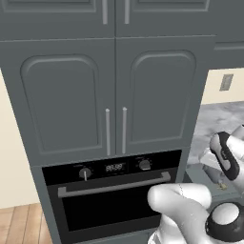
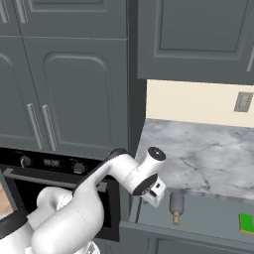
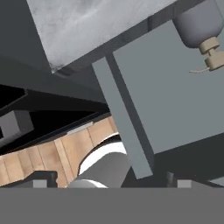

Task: Restock the sink supplies by placing the sponge and soap dispenser on the counter and next to the sink. Make sure the soap dispenser is upright.

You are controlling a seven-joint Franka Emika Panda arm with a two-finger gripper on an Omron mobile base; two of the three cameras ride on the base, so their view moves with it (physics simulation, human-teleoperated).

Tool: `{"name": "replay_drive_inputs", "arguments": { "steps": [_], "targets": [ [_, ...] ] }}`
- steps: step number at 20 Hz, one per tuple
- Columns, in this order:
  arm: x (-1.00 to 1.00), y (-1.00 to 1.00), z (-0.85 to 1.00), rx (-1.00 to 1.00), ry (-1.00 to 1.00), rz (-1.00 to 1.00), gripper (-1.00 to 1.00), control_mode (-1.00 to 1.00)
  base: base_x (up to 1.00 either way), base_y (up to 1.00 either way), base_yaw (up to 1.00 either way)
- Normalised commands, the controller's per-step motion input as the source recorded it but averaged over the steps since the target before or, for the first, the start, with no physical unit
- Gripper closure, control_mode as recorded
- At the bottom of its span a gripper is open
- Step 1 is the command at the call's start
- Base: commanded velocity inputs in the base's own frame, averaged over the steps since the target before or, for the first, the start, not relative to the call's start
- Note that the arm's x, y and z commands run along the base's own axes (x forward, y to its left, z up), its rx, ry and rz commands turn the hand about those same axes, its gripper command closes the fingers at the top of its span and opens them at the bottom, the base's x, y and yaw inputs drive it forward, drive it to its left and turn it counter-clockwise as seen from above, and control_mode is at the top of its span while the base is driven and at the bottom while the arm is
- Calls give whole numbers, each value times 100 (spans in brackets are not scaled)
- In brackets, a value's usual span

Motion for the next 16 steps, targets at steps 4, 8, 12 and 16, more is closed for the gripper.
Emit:
{"name": "replay_drive_inputs", "arguments": {
  "steps": [4,8,12,16],
  "targets": [
    [21,-35,-43,7,0,3,-100,-100,0,0,0],
    [21,-30,-31,3,0,1,-100,-100,0,0,0],
    [20,-24,-21,3,1,1,-100,-100,0,0,0],
    [19,-31,-23,6,2,0,-100,-100,0,0,0]
  ]
}}
